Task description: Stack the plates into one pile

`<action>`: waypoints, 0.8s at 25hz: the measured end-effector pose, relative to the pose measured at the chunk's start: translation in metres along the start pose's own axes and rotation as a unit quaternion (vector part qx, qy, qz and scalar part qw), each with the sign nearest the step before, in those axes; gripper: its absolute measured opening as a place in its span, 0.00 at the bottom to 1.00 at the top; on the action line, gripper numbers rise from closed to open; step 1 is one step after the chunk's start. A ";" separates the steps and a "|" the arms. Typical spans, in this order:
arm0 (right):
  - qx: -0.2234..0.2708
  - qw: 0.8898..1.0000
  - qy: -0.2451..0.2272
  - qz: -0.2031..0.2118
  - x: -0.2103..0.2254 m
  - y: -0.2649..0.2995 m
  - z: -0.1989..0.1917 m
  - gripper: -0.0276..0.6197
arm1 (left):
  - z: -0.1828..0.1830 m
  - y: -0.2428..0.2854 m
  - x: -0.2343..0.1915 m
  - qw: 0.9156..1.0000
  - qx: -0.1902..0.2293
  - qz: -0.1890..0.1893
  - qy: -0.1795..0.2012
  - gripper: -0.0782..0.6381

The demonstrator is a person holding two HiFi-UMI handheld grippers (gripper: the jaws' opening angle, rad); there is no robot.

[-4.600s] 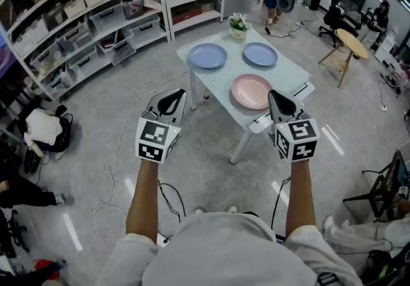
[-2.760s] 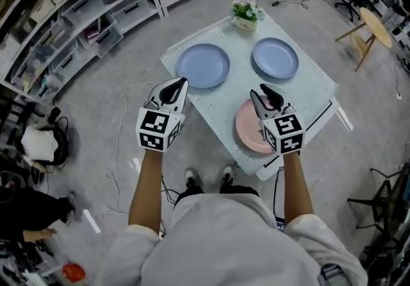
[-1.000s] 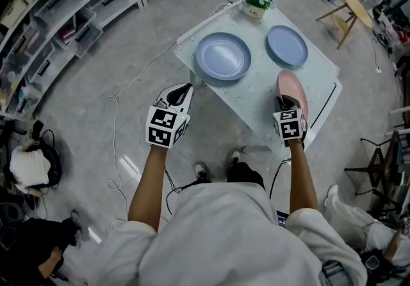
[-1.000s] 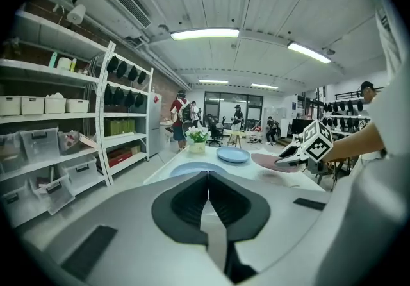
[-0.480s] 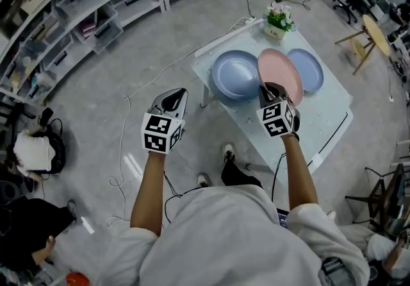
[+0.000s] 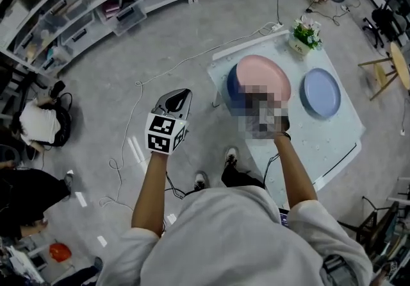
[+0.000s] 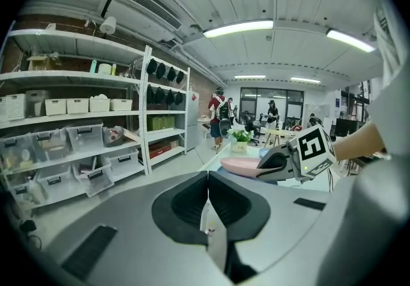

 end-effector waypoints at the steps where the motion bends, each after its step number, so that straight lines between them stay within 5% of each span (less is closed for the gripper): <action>1: -0.003 1.000 -0.014 0.004 -0.003 0.005 0.001 0.13 | -0.002 0.000 -0.001 1.000 -0.002 0.003 -0.003 0.14; 8: -0.008 0.998 -0.043 0.052 -0.023 0.027 0.008 0.13 | -0.016 -0.006 -0.005 0.999 -0.021 0.017 -0.020 0.14; 13: -0.014 0.994 -0.018 0.104 -0.038 0.038 0.004 0.31 | -0.031 -0.019 -0.004 0.999 -0.029 0.020 -0.022 0.14; 20: -0.017 0.996 0.035 0.079 -0.026 0.030 -0.007 0.40 | -0.039 -0.030 0.003 1.000 -0.027 0.013 -0.009 0.14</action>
Point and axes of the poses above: the fingertips, and each gripper's own axes: y forward along the fingers, x to its right, z out of its top, the point moved 10 cm from there along -y, backward along the fingers, and after that the axes turned 14 degrees about -x, right-handed, at the moved point
